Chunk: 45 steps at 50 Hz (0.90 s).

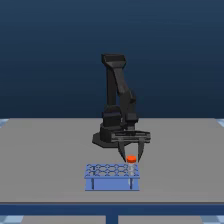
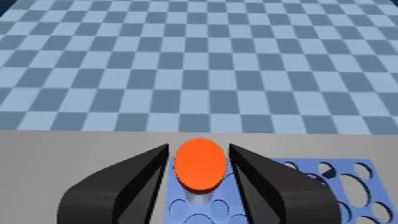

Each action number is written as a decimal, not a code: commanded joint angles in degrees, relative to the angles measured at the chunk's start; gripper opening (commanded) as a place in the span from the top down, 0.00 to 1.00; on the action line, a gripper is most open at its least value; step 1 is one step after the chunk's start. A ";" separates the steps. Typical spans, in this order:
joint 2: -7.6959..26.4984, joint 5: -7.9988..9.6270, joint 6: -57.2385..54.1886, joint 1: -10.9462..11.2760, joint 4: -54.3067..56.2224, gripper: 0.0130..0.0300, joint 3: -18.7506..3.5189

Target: Pick up the centrifuge tube on the rack

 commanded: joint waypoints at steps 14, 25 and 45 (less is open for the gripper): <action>0.83 -1.23 3.92 0.00 -3.07 0.00 0.41; 0.83 -1.23 3.93 0.00 -3.08 1.00 0.41; 0.84 -1.22 3.92 -0.03 -3.07 1.00 0.42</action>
